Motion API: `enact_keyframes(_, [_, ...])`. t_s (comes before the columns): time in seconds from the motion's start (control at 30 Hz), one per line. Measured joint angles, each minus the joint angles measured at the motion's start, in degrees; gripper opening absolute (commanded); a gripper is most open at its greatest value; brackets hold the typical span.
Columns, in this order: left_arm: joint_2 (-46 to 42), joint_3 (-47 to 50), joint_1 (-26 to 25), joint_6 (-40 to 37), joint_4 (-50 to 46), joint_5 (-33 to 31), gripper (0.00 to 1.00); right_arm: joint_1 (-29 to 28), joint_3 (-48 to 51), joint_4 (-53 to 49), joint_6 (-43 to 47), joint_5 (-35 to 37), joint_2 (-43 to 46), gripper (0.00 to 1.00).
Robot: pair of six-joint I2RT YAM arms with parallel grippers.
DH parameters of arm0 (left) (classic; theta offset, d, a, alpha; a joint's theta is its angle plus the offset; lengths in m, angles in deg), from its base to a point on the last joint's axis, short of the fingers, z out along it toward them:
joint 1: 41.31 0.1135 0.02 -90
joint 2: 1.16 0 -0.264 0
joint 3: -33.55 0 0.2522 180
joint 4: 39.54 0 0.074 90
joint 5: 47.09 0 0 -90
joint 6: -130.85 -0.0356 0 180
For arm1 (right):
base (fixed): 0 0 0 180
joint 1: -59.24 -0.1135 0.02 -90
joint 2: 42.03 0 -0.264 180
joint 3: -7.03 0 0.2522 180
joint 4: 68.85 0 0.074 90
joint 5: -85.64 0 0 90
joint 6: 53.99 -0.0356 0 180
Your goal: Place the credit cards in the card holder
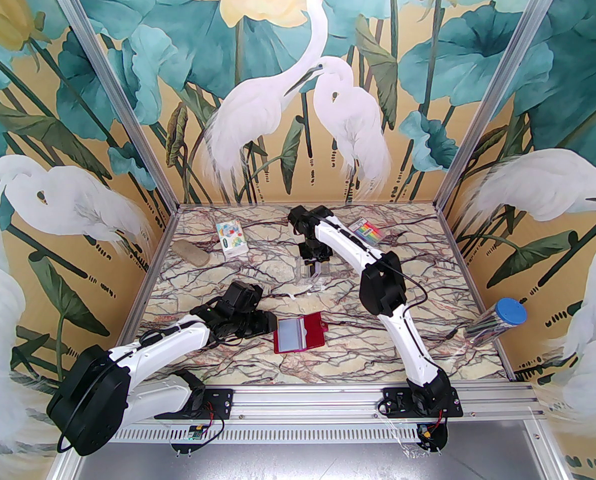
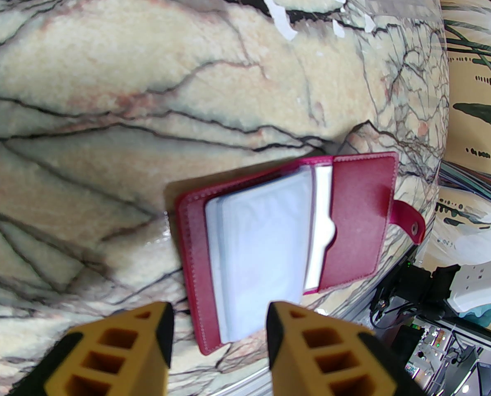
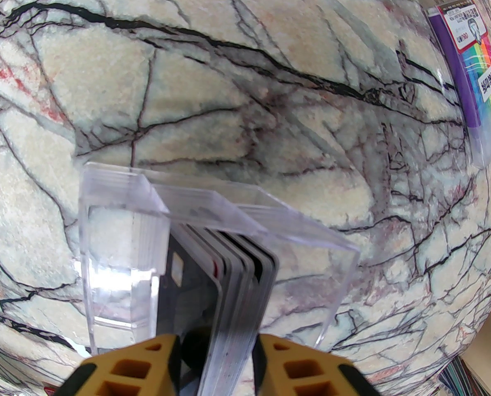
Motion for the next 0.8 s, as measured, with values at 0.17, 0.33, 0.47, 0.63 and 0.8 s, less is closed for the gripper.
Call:
enact_keyframes(0.17, [0.0, 0.0, 0.0, 0.0, 0.2, 0.0, 0.43, 0.0, -0.3, -0.6, 0.0, 0.3, 0.0, 0.3])
enact_keyframes(0.33, [0.0, 0.0, 0.0, 0.0, 0.5, 0.0, 0.43, 0.0, -0.6, -1.0, -0.2, 0.5, 0.0, 0.26])
enact_keyframes(0.47, [0.0, 0.0, 0.0, 0.0, 0.6, 0.0, 0.43, 0.0, -1.0, -1.3, -0.4, 0.5, 0.0, 0.25])
enact_keyframes(0.63, [0.1, 0.0, 0.0, 0.0, 0.6, 0.0, 0.43, 0.0, -1.0, -1.5, -0.4, 0.7, 0.0, 0.26])
enact_keyframes(0.8, [0.7, 0.0, 0.0, 0.0, 0.6, 0.0, 0.43, 0.0, -1.0, -1.7, -0.4, 1.1, 0.0, 0.32])
